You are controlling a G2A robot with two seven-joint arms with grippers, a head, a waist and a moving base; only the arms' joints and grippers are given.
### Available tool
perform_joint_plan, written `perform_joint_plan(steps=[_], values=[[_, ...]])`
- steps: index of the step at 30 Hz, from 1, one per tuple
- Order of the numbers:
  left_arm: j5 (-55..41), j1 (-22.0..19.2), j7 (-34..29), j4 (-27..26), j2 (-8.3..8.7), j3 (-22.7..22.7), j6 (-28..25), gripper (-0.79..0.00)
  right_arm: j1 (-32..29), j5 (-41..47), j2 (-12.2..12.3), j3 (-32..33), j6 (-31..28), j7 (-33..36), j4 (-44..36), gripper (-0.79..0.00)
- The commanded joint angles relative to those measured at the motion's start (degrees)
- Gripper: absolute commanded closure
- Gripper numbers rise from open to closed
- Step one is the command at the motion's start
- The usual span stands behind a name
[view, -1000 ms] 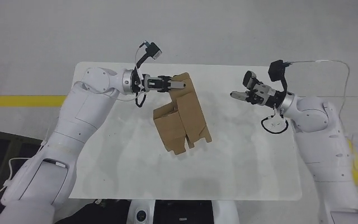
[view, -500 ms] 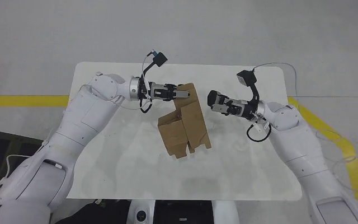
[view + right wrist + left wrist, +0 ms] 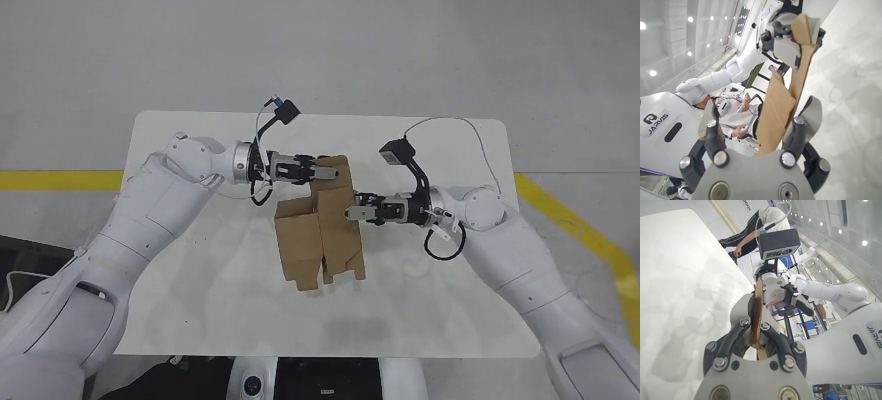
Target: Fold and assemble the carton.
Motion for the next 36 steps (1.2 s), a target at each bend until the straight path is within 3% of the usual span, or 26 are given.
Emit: perform_joint_plan(steps=[1,9,11,15,16,17,18,26,31,36], values=[[-0.65,-0.31,-0.03,0.02,0.13,0.52,0.03,0.0,0.62,-0.4,0.17,-0.78,0.03,0.04,0.37,-0.397],[-3.13,-1.2,-0.59,0.14,0.52,2.2,0.59,0.0,2.6,-0.89,0.75,-4.19,0.86,0.87,1.5,-0.274],[-3.89,-1.43,-0.98,0.0,0.61,2.53,0.98,0.0,2.91,-0.68,0.92,-4.8,0.59,0.6,1.76,-0.209],[-5.09,-1.73,-1.52,-0.31,0.84,3.09,1.52,0.0,3.52,-0.28,1.25,-6.08,0.45,0.46,2.11,0.0],[-5.6,-1.78,-1.67,-0.25,0.89,3.14,1.67,-0.022,3.67,-0.17,1.32,-6.37,0.37,0.38,2.16,0.0],[-6.25,-1.84,-1.85,-0.25,0.94,3.13,1.85,-0.249,3.84,-0.07,1.4,-6.65,0.31,0.32,2.21,0.0],[-6.87,-1.91,-2.03,-0.17,1.0,3.09,2.03,-0.763,3.98,0.06,1.48,-6.91,0.21,0.21,2.25,0.0],[-11.64,-2.88,-2.53,3.2,1.26,0.81,2.53,-0.785,5.02,0.78,2.05,-8.46,-0.84,-0.83,3.23,0.0],[-6.37,-3.8,1.04,8.2,1.56,-0.68,-1.02,-0.785,5.45,0.3,2.74,-7.7,-2.87,-2.87,6.71,0.0],[-4.08,-2.07,2.33,7.29,2.33,-2.05,-2.32,-0.785,5.71,-0.48,3.19,-5.84,-4.37,-4.38,10.81,0.0]])
